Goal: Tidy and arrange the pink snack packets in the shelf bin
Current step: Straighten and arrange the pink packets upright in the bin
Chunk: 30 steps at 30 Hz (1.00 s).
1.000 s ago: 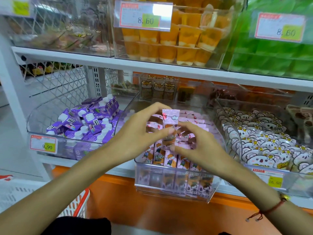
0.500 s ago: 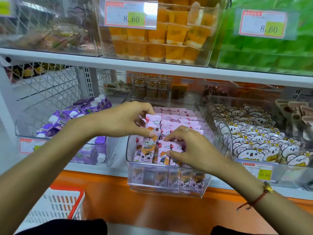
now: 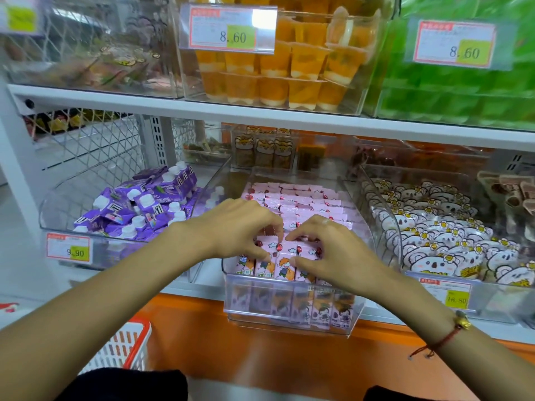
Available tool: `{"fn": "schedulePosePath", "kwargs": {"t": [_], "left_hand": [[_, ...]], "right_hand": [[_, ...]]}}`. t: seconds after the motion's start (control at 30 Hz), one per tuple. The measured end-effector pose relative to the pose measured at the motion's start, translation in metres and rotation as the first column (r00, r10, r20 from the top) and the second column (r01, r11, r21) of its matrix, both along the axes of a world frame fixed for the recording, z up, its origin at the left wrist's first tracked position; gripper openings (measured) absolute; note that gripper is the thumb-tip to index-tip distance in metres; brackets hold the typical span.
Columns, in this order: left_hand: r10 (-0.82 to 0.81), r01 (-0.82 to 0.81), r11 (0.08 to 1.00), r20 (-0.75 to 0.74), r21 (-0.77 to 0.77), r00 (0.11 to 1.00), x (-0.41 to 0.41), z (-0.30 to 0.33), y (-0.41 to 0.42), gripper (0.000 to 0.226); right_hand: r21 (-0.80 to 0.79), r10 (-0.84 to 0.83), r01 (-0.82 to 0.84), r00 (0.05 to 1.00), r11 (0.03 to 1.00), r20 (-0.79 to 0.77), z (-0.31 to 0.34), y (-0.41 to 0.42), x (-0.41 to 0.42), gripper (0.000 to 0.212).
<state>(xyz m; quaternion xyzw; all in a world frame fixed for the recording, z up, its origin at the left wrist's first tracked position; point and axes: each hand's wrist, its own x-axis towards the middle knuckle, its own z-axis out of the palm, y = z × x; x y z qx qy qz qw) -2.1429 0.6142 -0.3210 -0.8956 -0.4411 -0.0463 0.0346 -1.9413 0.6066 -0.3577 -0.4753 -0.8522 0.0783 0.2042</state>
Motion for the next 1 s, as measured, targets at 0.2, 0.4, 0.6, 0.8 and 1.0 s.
{"fn": "schedulePosePath", "kwargs": {"t": [0.2, 0.4, 0.6, 0.8, 1.0], "left_hand": [[0.053, -0.05, 0.996, 0.027, -0.08, 0.998, 0.001, -0.003, -0.002, 0.046], [0.092, -0.22, 0.961, 0.553, 0.168, 0.828, -0.012, -0.022, -0.028, 0.04], [0.345, -0.452, 0.891, 0.713, -0.045, 0.61, -0.025, -0.042, -0.025, 0.034], [0.421, -0.484, 0.864, 0.725, -0.137, 0.545, -0.028, -0.042, -0.023, 0.027], [0.465, -0.444, 0.856, 0.77, -0.265, 0.437, -0.028, -0.044, -0.022, 0.018]], "right_hand": [[0.0, -0.004, 0.004, 1.0, 1.0, 0.027, -0.001, -0.001, 0.0, 0.038], [0.036, 0.013, -0.014, 1.0, 0.999, 0.021, 0.009, 0.002, 0.001, 0.029], [0.119, -0.134, 0.128, 0.99, 0.985, 0.04, 0.033, 0.059, -0.012, 0.031], [-0.026, -0.222, 0.229, 0.961, 0.973, 0.163, 0.03, 0.13, -0.033, 0.035], [-0.145, -0.323, 0.348, 0.931, 0.926, 0.172, 0.02, 0.173, -0.044, 0.028]]}}
